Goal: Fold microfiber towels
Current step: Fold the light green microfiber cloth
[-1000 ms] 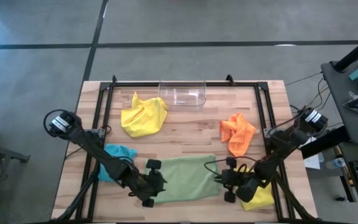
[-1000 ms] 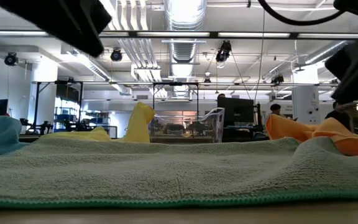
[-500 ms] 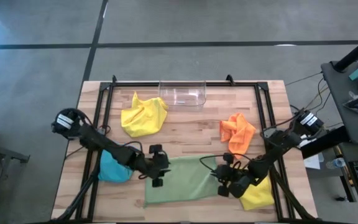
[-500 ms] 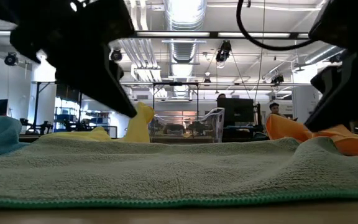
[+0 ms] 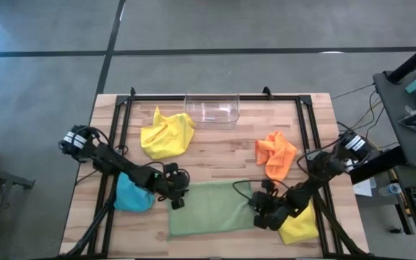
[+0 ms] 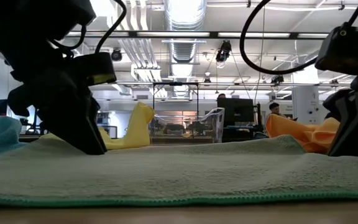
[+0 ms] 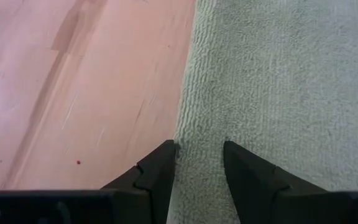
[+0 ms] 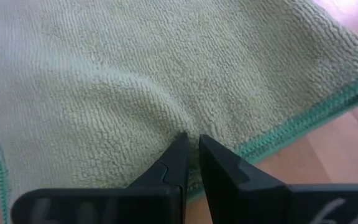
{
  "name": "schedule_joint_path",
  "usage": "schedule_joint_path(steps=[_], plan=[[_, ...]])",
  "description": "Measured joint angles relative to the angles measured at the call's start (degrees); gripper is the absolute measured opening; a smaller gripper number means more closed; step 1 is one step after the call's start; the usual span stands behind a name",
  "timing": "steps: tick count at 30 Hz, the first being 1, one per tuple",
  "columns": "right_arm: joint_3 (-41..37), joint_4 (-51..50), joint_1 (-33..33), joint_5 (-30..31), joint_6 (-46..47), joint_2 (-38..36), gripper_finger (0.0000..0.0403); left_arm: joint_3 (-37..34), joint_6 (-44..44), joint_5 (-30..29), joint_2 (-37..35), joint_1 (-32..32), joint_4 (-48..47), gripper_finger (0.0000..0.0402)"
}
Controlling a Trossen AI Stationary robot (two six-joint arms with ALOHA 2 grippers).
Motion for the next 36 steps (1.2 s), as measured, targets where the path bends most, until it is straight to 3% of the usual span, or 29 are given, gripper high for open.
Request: schedule_joint_path(steps=[12, 19, 22, 28, 36], plan=[[-0.1, -0.3, 0.2, 0.4, -2.9, -7.4, 0.0034, -0.1, 2.6, -0.5, -7.3, 0.0, -0.6, 0.0125], [-0.1, 0.2, 2.3, 7.9, -4.6, -8.7, 0.0034, -0.2, 4.8, -2.1, -11.8, 0.0, 4.4, 0.0125], [-0.1, 0.3, 3.2, 11.6, -5.2, -8.7, 0.0034, -0.4, 8.6, -2.1, -11.8, 0.0, 11.8, 0.0125], [-0.1, 0.5, 3.3, 12.9, -5.5, -9.9, 0.0034, 0.0, 14.0, -0.4, -9.8, 1.2, 23.3, 0.0125], [-0.1, 0.4, 2.8, 17.8, -8.5, -12.4, 0.0034, 2.6, 15.6, 6.2, -6.4, 6.7, 25.2, 0.0125]])
